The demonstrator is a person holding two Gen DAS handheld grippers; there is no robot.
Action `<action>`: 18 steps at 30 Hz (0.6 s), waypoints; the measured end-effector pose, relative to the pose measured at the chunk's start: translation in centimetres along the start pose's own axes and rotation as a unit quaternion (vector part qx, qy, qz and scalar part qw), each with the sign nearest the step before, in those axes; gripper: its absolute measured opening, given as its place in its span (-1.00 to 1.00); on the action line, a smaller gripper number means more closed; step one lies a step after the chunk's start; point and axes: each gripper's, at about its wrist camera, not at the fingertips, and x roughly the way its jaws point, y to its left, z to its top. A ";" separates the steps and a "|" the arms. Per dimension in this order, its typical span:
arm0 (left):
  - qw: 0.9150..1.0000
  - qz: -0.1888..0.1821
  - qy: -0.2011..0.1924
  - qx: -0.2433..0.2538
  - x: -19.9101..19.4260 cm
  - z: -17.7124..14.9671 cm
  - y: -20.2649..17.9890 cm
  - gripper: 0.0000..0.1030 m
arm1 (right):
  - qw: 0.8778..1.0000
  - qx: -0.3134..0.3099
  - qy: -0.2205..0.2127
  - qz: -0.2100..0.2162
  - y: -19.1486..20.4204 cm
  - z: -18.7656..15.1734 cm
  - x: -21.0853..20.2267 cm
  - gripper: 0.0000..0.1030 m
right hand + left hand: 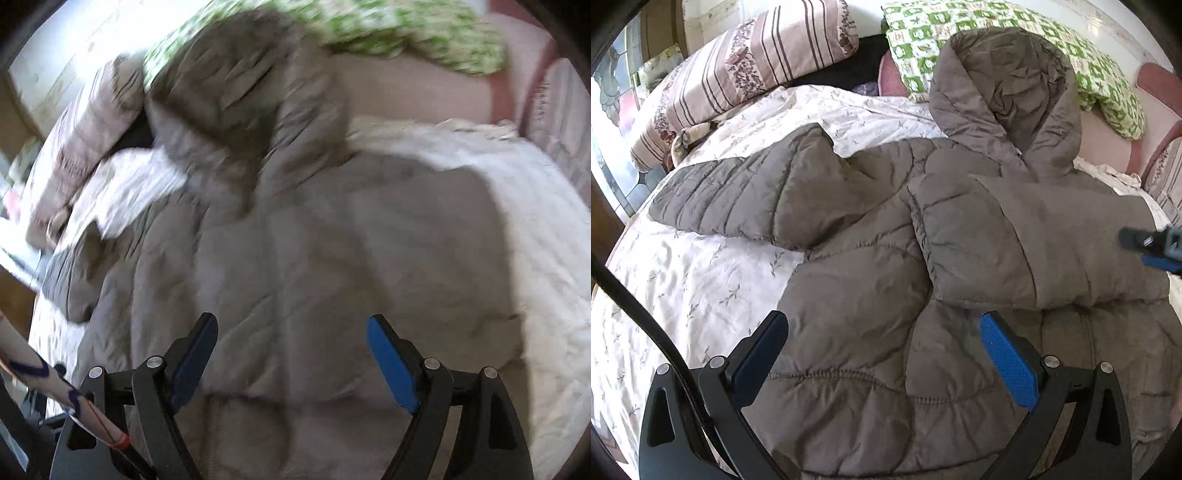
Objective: Fold large clothes
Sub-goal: 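Fold the gripped sleeve across the jacket front with the right tool, release, then move the left tool to the other sleeve cuff and grasp it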
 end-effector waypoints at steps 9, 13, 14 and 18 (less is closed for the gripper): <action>1.000 -0.007 -0.017 -0.002 -2.0 -0.7 1.2 1.00 | 1.000 -0.019 0.014 0.010 1.6 -2.9 -1.2 0.69; 0.999 -0.011 -0.032 -0.019 -3.5 -0.6 2.8 1.00 | 0.999 -0.015 -0.034 0.023 2.0 -5.6 -6.0 0.69; 0.999 -0.011 -0.034 -0.027 -3.8 -0.5 3.3 1.00 | 0.999 -0.028 -0.044 0.016 2.6 -6.7 -7.4 0.69; 0.997 -0.011 -0.053 -0.050 -5.1 0.5 5.4 1.00 | 0.992 -0.088 -0.085 0.011 4.8 -9.5 -11.0 0.70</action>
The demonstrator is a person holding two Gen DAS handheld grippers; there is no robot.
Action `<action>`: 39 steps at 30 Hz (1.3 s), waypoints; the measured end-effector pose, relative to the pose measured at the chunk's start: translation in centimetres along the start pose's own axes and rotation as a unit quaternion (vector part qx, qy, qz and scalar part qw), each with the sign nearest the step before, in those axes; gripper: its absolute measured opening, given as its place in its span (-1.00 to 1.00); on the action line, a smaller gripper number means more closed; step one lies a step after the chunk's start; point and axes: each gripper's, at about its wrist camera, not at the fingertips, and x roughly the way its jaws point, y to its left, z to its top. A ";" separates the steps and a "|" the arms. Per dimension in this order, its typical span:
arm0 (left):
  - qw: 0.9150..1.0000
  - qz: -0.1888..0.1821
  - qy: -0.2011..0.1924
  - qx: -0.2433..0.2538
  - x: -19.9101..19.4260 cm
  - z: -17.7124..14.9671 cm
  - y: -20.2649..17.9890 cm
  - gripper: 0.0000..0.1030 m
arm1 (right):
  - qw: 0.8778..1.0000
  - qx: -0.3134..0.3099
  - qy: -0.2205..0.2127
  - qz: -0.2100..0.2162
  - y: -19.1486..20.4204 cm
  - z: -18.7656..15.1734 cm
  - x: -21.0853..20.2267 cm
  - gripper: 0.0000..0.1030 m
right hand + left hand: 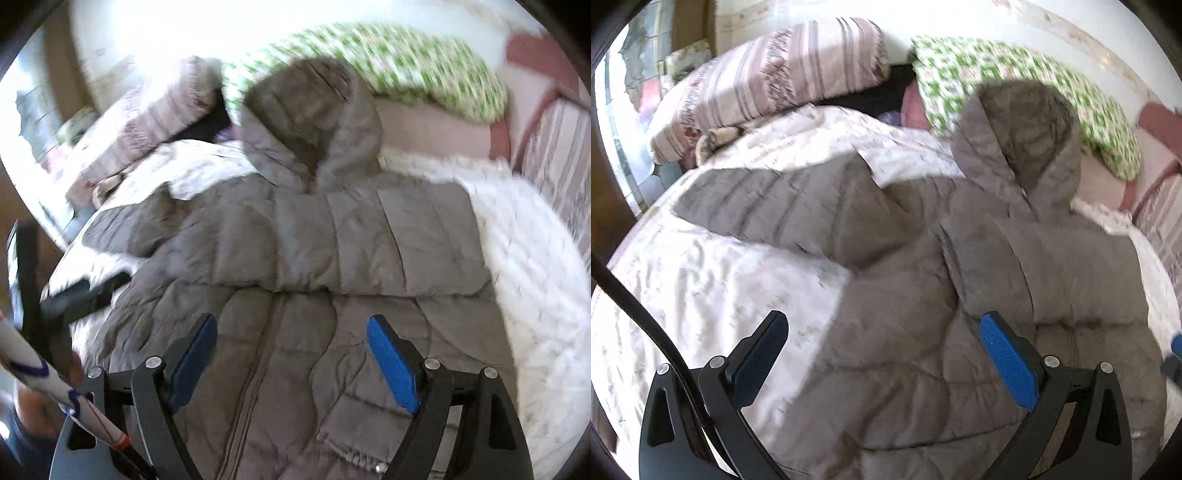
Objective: Fold large clothes
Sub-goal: 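Move the left tool to the other sleeve cuff and grasp it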
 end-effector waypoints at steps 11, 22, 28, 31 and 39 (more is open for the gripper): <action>0.983 0.057 -0.013 -0.171 3.3 6.1 17.3 1.00 | 0.991 -0.127 -0.051 0.013 2.0 -3.2 0.9 0.69; 0.935 0.006 -0.013 -0.355 11.2 8.1 33.7 0.57 | 0.989 -0.143 -0.039 0.021 3.0 -3.8 3.1 0.69; 0.916 -0.025 -0.006 -0.401 14.5 7.4 36.5 0.47 | 0.990 -0.134 -0.024 0.025 3.3 -3.6 4.6 0.70; 0.915 -0.037 -0.025 -0.401 15.2 7.6 37.1 0.47 | 0.991 -0.125 -0.021 0.033 3.1 -3.3 4.9 0.70; 0.912 -0.050 -0.042 -0.405 18.4 9.4 36.6 -0.46 | 0.993 -0.109 -0.009 0.039 2.5 -3.3 5.8 0.70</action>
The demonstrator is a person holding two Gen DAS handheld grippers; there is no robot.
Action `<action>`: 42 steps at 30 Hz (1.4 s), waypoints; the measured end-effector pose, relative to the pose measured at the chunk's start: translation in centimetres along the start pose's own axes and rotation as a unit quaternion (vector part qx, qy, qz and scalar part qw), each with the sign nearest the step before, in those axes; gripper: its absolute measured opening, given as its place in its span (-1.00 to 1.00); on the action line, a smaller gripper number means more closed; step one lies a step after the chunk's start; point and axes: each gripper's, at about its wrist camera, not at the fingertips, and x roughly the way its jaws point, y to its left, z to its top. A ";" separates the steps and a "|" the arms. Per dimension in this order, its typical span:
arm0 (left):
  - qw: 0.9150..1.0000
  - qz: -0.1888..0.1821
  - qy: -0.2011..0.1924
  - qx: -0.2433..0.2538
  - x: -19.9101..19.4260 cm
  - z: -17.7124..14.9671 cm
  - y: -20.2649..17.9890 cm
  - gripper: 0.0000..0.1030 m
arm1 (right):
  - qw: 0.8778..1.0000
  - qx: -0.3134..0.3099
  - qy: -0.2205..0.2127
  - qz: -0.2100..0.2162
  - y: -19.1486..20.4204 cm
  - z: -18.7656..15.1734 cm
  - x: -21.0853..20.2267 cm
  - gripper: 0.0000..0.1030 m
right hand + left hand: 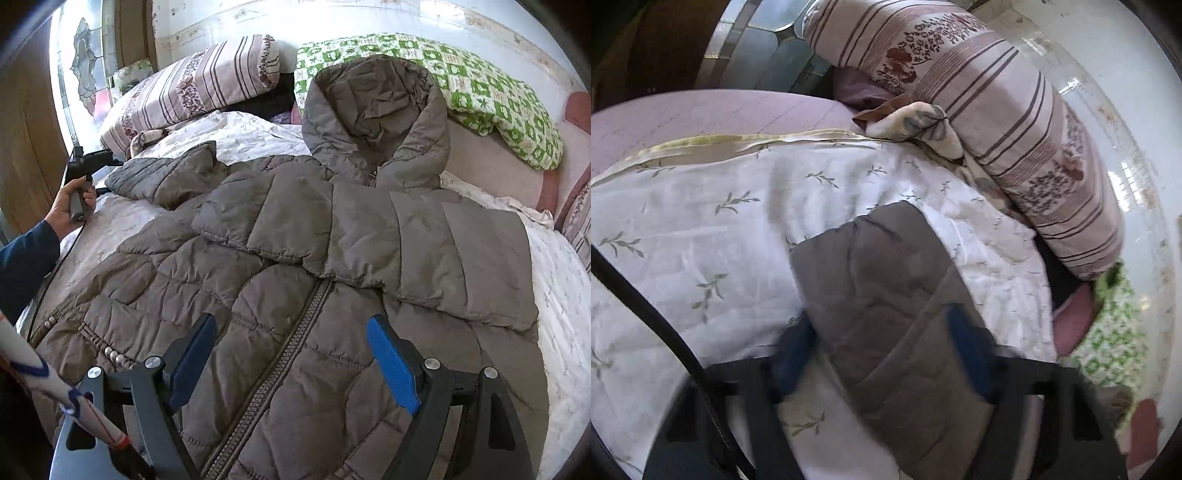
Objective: Fold large clothes
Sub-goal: 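Move the left tool to the other sleeve cuff and grasp it, then lift and fold the gripped sleeve over the jacket front with the left tool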
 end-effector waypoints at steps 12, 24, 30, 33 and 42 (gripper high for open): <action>0.997 0.005 -0.058 0.050 -6.0 -3.2 -6.3 -0.70 | 0.998 0.054 -0.027 0.009 -2.4 1.1 -0.8 0.70; 0.982 0.014 -0.061 0.176 -14.0 -6.9 -16.3 -0.72 | 0.990 0.110 -0.093 0.010 -5.5 1.6 -5.3 0.70; 0.975 0.007 -0.056 0.213 -16.2 -9.3 -19.2 -0.72 | 0.986 0.124 -0.110 0.009 -6.6 1.5 -6.8 0.70; 0.972 0.002 -0.058 0.225 -17.0 -10.2 -20.5 -0.72 | 0.984 0.134 -0.113 0.007 -7.1 1.4 -7.2 0.70; 0.962 -0.019 -0.046 0.268 -18.1 -13.4 -24.8 -0.72 | 0.980 0.166 -0.108 -0.010 -9.2 1.1 -7.2 0.70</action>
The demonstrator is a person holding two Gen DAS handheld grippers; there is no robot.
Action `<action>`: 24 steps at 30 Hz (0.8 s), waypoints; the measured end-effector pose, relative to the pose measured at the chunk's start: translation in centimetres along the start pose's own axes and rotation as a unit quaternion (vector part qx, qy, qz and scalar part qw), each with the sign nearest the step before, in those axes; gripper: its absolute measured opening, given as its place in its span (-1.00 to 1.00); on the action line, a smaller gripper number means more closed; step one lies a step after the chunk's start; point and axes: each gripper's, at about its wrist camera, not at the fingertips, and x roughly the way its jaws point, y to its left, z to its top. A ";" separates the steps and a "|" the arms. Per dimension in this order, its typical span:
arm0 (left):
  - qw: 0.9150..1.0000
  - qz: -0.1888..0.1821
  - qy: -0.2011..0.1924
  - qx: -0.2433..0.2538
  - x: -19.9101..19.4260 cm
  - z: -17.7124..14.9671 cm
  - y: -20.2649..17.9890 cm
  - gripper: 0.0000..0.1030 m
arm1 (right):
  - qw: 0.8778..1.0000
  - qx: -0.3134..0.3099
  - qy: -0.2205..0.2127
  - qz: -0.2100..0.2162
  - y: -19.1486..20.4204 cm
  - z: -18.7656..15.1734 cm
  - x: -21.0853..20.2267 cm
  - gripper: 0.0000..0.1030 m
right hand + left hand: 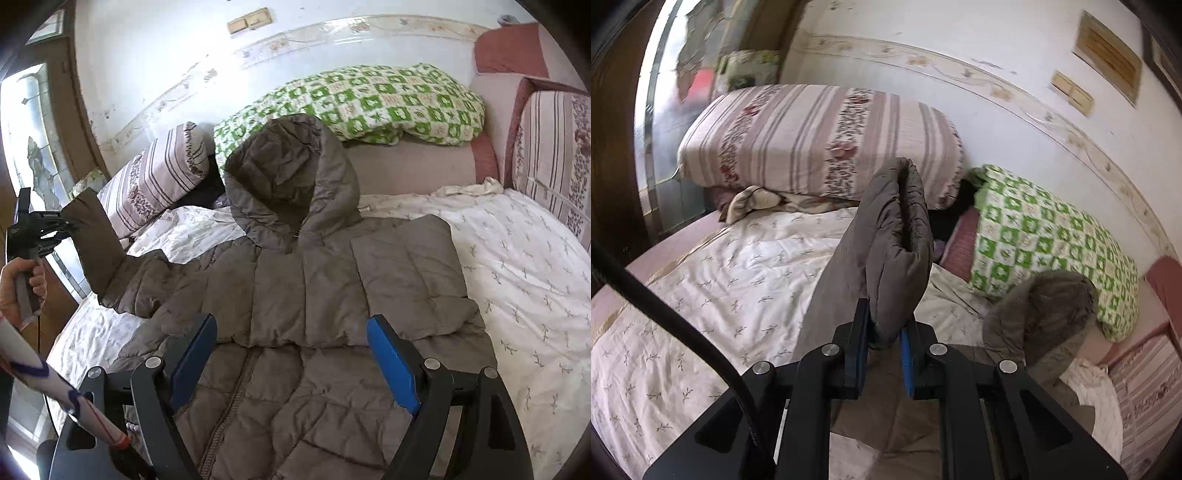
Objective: Fold large clothes
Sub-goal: 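Lift and fold the gripped sleeve over the jacket front with the left tool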
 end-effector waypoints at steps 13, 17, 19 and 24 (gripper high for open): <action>0.993 -0.082 -0.004 0.091 -2.9 -3.0 -15.0 -0.72 | 0.997 0.073 -0.029 -0.005 -3.7 1.1 -2.1 0.70; 0.988 -0.114 0.007 0.101 -3.3 -5.8 -19.5 -0.72 | 0.995 0.092 -0.038 -0.005 -4.6 1.4 -2.9 0.70; 0.985 -0.124 0.017 0.115 -3.2 -7.7 -21.7 -0.72 | 0.994 0.101 -0.039 -0.006 -5.2 1.5 -3.2 0.70; 0.978 -0.146 0.051 0.142 -1.8 -12.4 -26.3 -0.72 | 0.992 0.118 -0.043 -0.010 -6.8 1.7 -4.0 0.70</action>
